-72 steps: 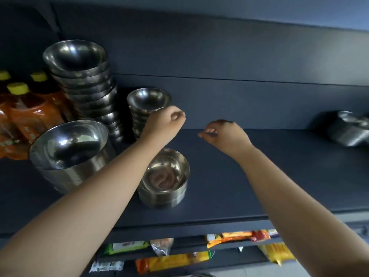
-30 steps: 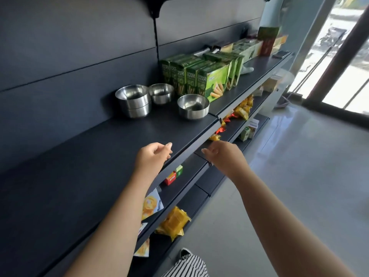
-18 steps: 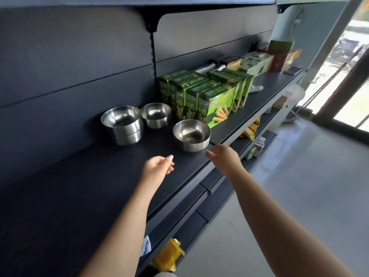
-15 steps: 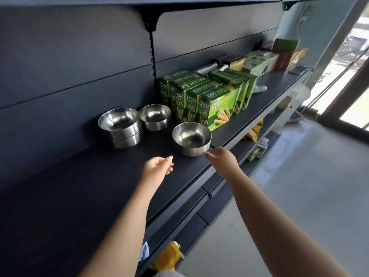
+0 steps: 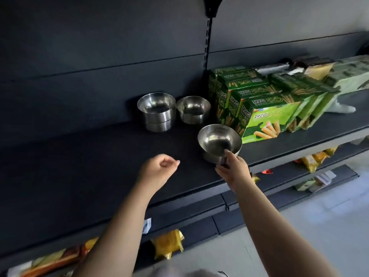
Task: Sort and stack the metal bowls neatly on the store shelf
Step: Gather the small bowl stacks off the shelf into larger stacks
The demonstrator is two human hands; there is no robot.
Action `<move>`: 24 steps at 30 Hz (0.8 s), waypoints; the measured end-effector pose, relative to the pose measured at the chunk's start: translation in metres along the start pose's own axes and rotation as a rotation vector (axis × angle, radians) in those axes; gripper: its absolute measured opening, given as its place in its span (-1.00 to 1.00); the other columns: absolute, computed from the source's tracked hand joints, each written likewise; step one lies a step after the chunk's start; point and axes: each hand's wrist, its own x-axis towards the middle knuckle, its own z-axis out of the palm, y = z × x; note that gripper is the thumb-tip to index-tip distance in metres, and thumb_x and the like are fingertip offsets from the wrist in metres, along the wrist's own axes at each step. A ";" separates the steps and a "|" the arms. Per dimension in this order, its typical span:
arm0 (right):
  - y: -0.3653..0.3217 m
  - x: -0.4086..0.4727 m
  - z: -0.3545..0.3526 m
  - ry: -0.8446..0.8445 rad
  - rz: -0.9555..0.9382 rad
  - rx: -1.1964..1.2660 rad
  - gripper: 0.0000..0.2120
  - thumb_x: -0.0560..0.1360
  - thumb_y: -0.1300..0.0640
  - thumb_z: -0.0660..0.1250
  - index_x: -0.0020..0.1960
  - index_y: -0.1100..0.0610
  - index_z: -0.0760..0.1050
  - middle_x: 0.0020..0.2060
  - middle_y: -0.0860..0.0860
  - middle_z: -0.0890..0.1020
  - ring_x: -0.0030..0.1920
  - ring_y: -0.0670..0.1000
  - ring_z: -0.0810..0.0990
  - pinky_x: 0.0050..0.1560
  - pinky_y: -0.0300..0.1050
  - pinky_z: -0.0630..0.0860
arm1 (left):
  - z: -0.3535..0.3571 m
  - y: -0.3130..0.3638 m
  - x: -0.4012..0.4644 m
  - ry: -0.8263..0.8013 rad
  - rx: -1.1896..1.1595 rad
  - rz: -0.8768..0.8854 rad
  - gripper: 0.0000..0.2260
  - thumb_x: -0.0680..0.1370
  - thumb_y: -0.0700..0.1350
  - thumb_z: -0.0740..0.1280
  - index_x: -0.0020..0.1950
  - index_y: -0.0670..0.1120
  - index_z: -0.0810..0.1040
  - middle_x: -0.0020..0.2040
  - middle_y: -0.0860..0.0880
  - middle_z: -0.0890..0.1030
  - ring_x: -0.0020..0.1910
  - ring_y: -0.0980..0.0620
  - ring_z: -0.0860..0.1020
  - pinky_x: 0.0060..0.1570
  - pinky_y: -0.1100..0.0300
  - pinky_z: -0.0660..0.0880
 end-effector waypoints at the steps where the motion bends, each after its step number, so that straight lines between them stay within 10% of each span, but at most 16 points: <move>1: -0.002 0.000 0.000 -0.007 0.008 -0.004 -0.80 0.55 0.12 0.28 0.12 0.18 0.38 -0.12 0.07 0.49 -0.16 0.09 0.55 -0.14 -0.08 0.54 | 0.000 0.001 -0.007 0.038 0.017 -0.005 -0.90 0.49 -0.03 0.36 -0.22 0.05 0.54 -0.20 0.12 0.59 -0.16 0.18 0.54 -0.20 0.34 0.41; 10: 0.015 -0.033 0.025 -0.297 0.071 -0.176 -0.87 0.57 0.23 0.20 -0.16 0.12 0.37 -0.24 0.06 0.47 -0.29 -0.01 0.51 -0.30 -0.20 0.54 | -0.023 0.000 -0.094 0.407 0.053 -0.100 -0.94 0.50 -0.02 0.34 -0.14 0.04 0.56 -0.15 0.16 0.59 -0.12 0.25 0.53 -0.14 0.43 0.40; 17: 0.054 -0.106 0.080 -0.599 0.237 -0.217 -0.72 0.53 0.18 0.30 0.21 0.18 0.37 -0.06 0.12 0.55 -0.01 0.13 0.60 0.03 0.05 0.55 | -0.068 -0.019 -0.176 0.705 0.037 -0.210 -0.92 0.49 0.00 0.36 -0.18 0.04 0.54 -0.17 0.14 0.59 -0.13 0.20 0.54 -0.07 0.32 0.44; 24: 0.113 -0.202 0.129 -0.843 0.392 -0.245 -0.65 0.52 0.16 0.33 0.26 0.24 0.40 0.16 0.20 0.53 0.05 0.17 0.59 -0.11 0.13 0.63 | -0.127 -0.061 -0.254 0.867 -0.013 -0.268 -0.89 0.48 0.05 0.35 -0.09 0.04 0.53 -0.18 0.22 0.55 -0.18 0.35 0.48 -0.26 0.58 0.37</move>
